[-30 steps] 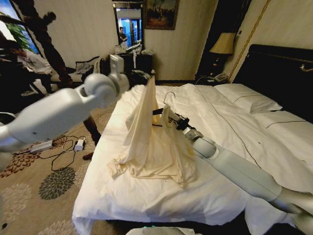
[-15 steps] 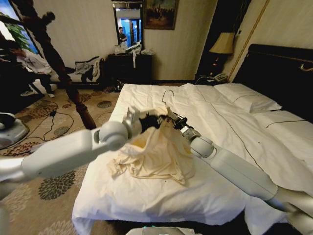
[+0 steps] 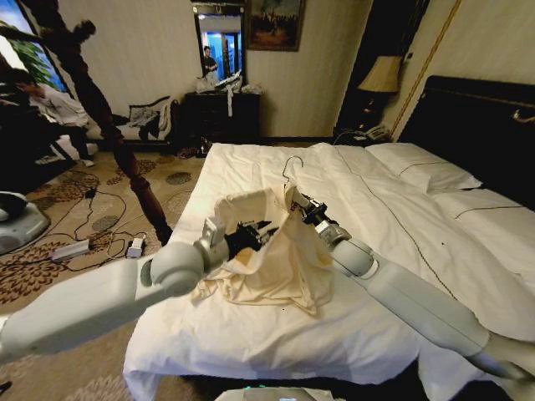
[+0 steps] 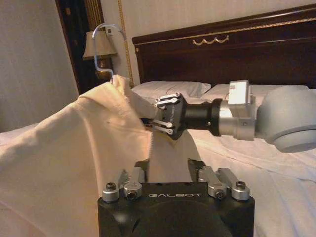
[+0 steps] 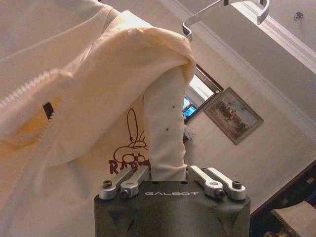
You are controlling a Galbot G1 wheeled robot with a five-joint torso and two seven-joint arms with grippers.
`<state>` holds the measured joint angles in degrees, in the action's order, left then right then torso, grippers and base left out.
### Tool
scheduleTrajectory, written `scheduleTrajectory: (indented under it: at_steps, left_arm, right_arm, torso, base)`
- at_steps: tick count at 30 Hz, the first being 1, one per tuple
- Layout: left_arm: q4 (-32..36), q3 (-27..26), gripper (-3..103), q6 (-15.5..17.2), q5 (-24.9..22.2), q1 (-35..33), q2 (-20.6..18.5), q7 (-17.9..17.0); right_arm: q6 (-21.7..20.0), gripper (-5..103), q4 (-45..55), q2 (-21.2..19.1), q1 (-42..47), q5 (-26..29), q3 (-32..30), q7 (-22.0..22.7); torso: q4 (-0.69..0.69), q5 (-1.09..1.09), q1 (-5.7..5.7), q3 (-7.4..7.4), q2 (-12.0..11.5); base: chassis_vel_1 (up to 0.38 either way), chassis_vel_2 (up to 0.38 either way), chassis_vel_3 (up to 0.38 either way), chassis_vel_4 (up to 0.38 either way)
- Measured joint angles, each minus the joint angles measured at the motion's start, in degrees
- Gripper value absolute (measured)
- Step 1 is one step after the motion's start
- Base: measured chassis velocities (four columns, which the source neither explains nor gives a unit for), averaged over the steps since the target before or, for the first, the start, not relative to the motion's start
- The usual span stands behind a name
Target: Pick up the clothes from the bed and hang them on the clothes hanger.
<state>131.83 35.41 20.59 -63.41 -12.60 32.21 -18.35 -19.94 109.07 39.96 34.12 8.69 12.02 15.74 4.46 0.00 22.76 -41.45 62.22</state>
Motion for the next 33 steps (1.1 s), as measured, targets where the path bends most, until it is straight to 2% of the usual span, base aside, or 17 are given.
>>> scheduleTrajectory:
  at_steps: [1, 2, 4, 7, 8, 10, 13, 14, 18, 19, 23, 30, 33]
  left_arm:
    - [0.42, -0.05, 47, -0.27, -0.03, -0.27, -0.13, -0.21]
    - [1.46, -1.09, 58, -0.62, -0.68, -0.68, -0.65, -0.32]
    - [2.1, -2.56, 58, -0.74, -1.22, -0.82, -1.33, -0.33]
    - [2.48, -7.78, 76, -0.5, -5.15, -0.49, -4.31, 0.39]
    - [2.06, -9.1, 80, -0.38, -6.32, -0.19, -5.25, 1.19]
    - [1.3, -10.35, 80, -0.28, -7.19, 0.22, -6.16, 2.5]
    - [-2.78, -12.47, 96, 0.38, -7.96, 1.57, -7.64, 8.36]
    - [-2.78, -12.47, 96, 0.38, -7.96, 1.57, -7.64, 8.36]
    - [-7.72, -10.75, 100, 0.84, -6.28, 2.99, -7.69, 15.24]
    - [-7.72, -10.75, 100, 0.84, -6.28, 2.99, -7.69, 15.24]
    - [-9.95, -9.61, 100, 0.73, -3.48, 4.1, -9.42, 21.04]
    - [-12.82, -8.08, 100, 1.16, -2.97, 6.67, -10.82, 25.74]
    - [-14.74, -4.73, 100, 2.42, -3.58, 10.07, -9.37, 26.36]
  right_arm:
    - [0.26, 18, -0.05, -0.01, 0.26, -0.39, -0.19, -0.05]
    - [1.2, 18, -0.3, -0.14, 0.91, -1.78, -0.89, -0.3]
    - [1.81, 18, -0.41, -0.27, 1.36, -2.62, -1.39, -0.48]
    - [3.94, 18, -0.59, -0.76, 2.64, -5.13, -2.83, -0.83]
    - [4.95, 18, -0.81, -0.85, 2.91, -6.05, -3.11, -0.97]
    - [6.27, 18, -1.07, -0.87, 3.1, -7.02, -3.35, -1.23]
    - [11.53, 18, -2.7, -0.46, 3.48, -11.47, -4.12, -2.16]
    - [11.53, 18, -2.7, -0.46, 3.48, -11.47, -4.12, -2.16]
    - [14.47, 18, -3.24, -0.4, 3.51, -14.5, -4.29, -3.09]
    - [14.47, 18, -3.24, -0.4, 3.51, -14.5, -4.29, -3.09]
    - [15.73, 18, -3.7, 0.0, 2.2, -15.51, -2.54, -3.64]
    - [17.24, 18, -4.53, 1.47, -0.19, -18.47, 0.32, -4.27]
    - [17.77, 18, -4.49, 1.34, -0.37, -19.85, 0.4, -4.51]
  torso:
    - [0.0, 0.0, 0.0, 0.0, 0.0]
    - [0.01, -0.01, 0.0, 0.0, 0.0]
    - [0.01, 0.0, 0.0, 0.0, 0.0]
    - [0.01, 0.0, 0.0, 0.01, 0.0]
    - [0.0, 0.0, 0.0, 0.0, 0.0]
    - [0.0, 0.0, 0.0, 0.0, 0.0]
    - [-0.01, 0.01, 0.0, 0.0, -0.01]
    - [-0.01, 0.01, 0.0, 0.0, -0.01]
    - [0.01, -0.01, 0.01, 0.0, -0.01]
    - [0.01, -0.01, 0.01, 0.0, -0.01]
    - [0.01, -0.01, 0.01, 0.0, -0.01]
    - [-0.05, -0.01, 0.01, 0.0, -0.01]
    - [0.03, 0.0, 0.01, 0.0, -0.01]
  base:
    - [0.0, 0.0, 0.0, 0.0]
    - [0.0, 0.0, 0.0, 0.0]
    - [0.0, 0.0, 0.0, 0.0]
    - [0.0, 0.0, 0.0, 0.0]
    - [0.0, 0.0, 0.0, 0.0]
    - [0.0, 0.0, 0.0, 0.0]
    - [0.0, 0.0, 0.0, 0.0]
    - [0.0, 0.0, 0.0, 0.0]
    - [0.0, 0.0, 0.0, 0.0]
    - [0.0, 0.0, 0.0, 0.0]
    - [0.0, 0.0, 0.0, 0.0]
    - [0.0, 0.0, 0.0, 0.0]
    - [0.0, 0.0, 0.0, 0.0]
